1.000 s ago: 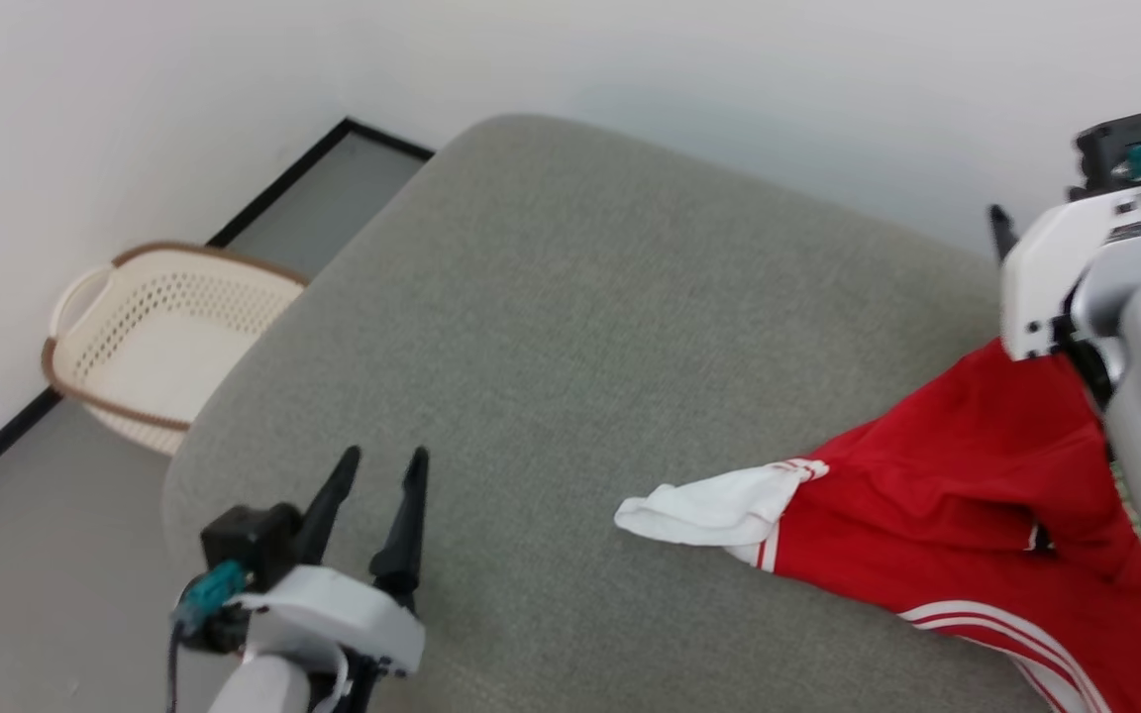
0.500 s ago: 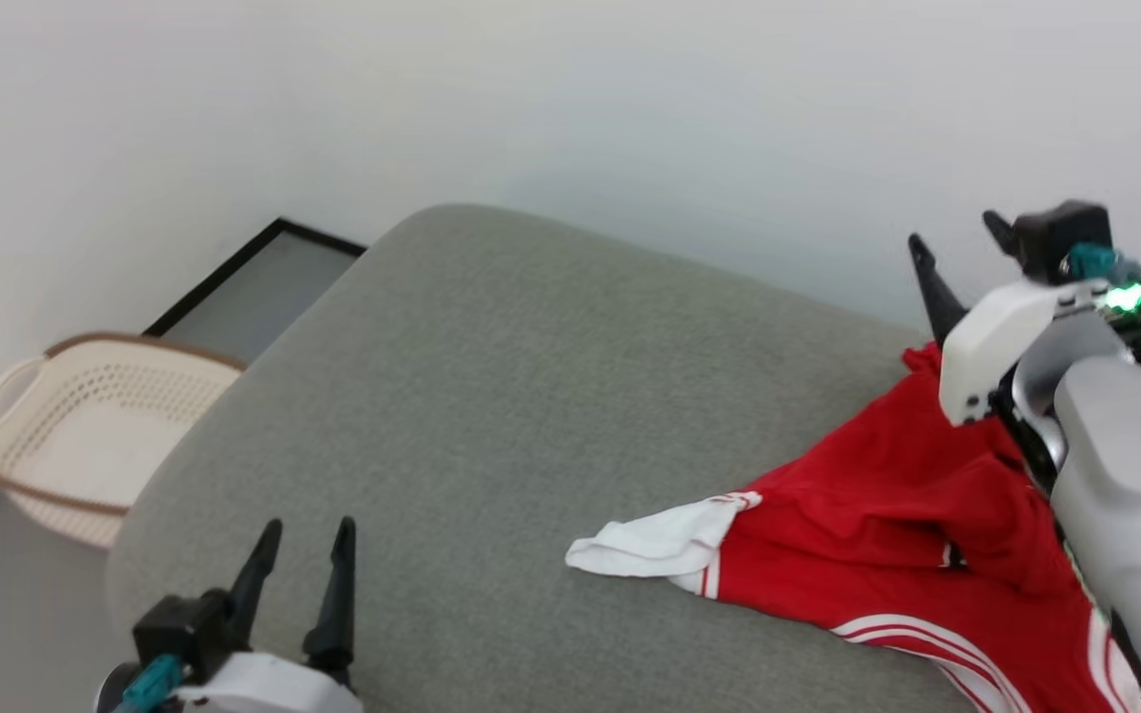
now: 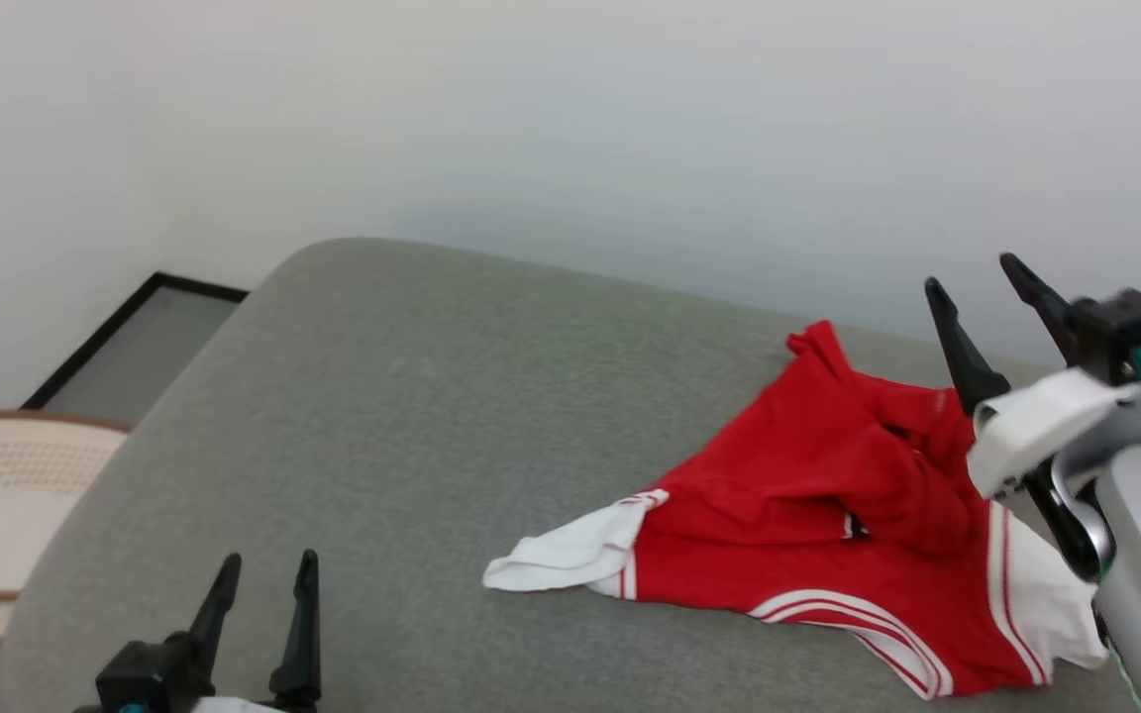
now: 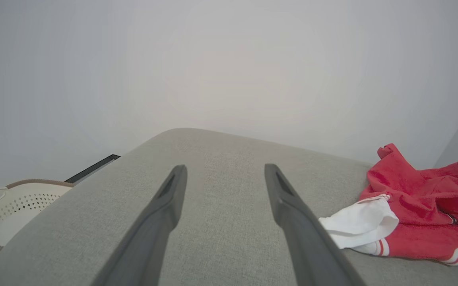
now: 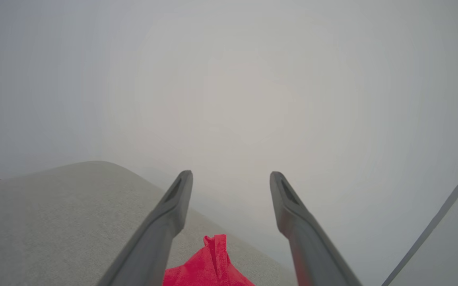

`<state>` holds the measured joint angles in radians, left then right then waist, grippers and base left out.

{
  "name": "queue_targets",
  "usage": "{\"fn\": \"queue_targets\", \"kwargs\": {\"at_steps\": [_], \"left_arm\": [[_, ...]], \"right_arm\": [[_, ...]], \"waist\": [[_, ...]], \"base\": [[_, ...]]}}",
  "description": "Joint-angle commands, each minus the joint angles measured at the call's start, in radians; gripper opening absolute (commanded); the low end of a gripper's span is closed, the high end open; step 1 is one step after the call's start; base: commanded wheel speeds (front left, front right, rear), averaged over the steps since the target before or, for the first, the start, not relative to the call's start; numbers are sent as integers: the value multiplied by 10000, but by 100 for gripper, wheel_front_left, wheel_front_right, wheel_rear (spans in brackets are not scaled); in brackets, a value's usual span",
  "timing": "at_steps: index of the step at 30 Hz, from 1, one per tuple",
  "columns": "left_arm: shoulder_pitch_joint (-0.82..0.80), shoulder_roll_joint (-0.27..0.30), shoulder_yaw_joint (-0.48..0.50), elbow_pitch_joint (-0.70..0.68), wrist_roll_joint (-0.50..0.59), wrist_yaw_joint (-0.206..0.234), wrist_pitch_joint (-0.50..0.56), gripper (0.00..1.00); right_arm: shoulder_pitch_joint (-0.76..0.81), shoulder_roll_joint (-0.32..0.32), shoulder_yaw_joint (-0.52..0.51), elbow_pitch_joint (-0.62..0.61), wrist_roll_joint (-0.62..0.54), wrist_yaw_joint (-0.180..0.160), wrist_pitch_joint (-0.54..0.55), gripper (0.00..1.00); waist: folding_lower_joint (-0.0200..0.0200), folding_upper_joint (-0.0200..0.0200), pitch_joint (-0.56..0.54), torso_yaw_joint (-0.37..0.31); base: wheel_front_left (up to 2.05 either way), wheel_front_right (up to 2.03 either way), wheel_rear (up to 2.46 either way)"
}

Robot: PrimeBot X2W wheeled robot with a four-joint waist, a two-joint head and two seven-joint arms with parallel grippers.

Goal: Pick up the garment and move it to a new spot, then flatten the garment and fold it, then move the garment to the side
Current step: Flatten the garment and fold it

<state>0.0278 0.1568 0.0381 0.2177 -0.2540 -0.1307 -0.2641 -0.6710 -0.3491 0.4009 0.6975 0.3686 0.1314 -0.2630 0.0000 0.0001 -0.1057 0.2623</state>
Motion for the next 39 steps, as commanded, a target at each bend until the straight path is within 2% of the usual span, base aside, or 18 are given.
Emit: {"fn": "queue_targets", "kwargs": {"at_steps": [1,6,10,16,24,32,39], "left_arm": [[130,7,37,-159,131,5,-1,100],[293,-76,51,-493,326,5,-1,100],[403,-139,23,-636,388,5,-1,100],[534,-146,-150,-611,262,5,-1,100],[447,-102,-266,-591,183,5,-2,100],[169,-18,-363,-631,295,5,-1,100],[44,29,-630,-513,351,5,-1,100]], "right_arm": [[447,-11,-311,-447,-99,-14,-19,100],[1806,143,-1323,-2005,-778,-14,-15,100],[2963,524,-2225,-3174,-1350,-14,-14,100],[4320,1046,-3225,-4184,-2029,-14,-16,100],[4837,1415,-3809,-4242,-2242,-14,-17,100],[5024,1308,-4898,-4121,-2680,-14,-17,100],[5095,1422,-5219,-4247,-2664,-14,-17,100]], "waist": [[0,-1,25,-461],[0,-1,90,-894],[0,-1,137,-1214],[0,-1,173,-1647],[0,-1,326,-2324],[0,-1,594,-3080],[0,-1,750,-3555]], "base": [[0,0,0],[0,0,0],[0,0,0],[0,0,0],[0,0,0],[0,0,0],[0,0,0]]}}
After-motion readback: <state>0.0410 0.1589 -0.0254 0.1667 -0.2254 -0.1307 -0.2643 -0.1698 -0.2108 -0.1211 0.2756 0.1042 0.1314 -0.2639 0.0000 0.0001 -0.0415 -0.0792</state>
